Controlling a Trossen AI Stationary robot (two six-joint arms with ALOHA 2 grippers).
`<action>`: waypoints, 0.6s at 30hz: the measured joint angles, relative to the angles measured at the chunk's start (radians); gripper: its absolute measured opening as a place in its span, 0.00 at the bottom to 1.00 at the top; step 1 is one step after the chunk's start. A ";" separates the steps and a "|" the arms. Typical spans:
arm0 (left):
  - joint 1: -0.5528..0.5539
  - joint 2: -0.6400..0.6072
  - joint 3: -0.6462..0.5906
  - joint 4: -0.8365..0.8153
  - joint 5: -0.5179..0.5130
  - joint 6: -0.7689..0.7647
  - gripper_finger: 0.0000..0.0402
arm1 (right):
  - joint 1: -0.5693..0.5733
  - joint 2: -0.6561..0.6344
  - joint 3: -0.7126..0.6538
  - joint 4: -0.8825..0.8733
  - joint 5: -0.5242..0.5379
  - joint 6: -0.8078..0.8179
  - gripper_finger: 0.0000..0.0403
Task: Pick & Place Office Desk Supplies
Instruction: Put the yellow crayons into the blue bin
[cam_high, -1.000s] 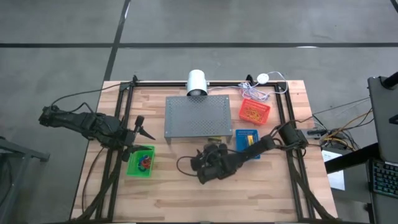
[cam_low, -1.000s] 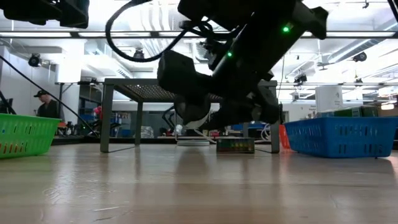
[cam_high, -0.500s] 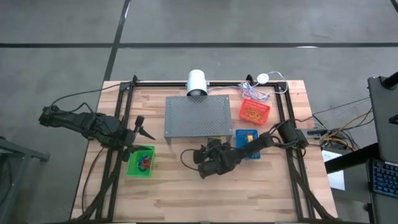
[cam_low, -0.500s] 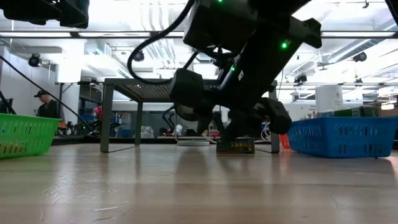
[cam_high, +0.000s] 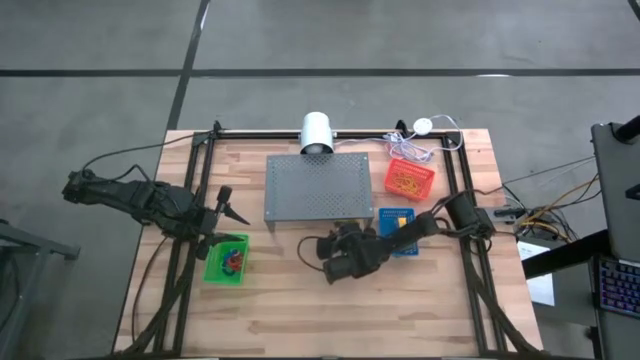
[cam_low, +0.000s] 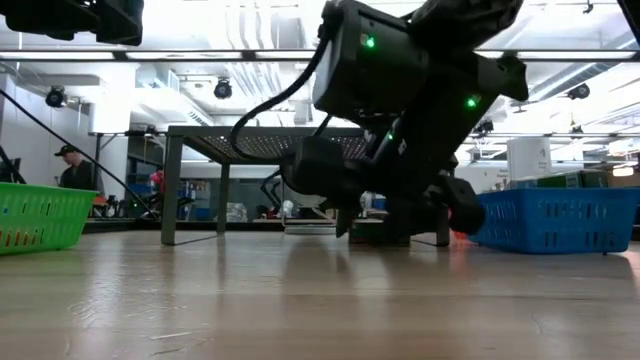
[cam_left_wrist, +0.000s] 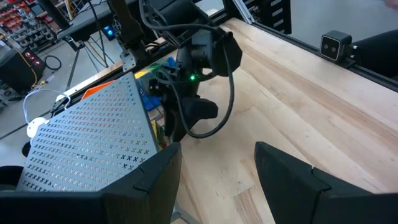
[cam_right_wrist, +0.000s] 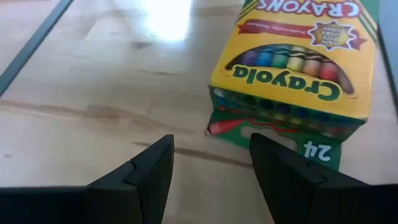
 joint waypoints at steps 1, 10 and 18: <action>0.000 0.000 0.000 0.000 0.000 0.000 0.52 | -0.003 0.000 -0.007 0.007 0.002 0.002 0.52; 0.000 0.000 0.000 0.000 0.000 0.000 0.52 | -0.016 -0.004 -0.023 0.059 -0.067 -0.031 0.52; 0.000 0.000 0.000 0.000 0.000 0.000 0.52 | -0.005 -0.003 0.029 0.077 -0.193 -0.170 0.52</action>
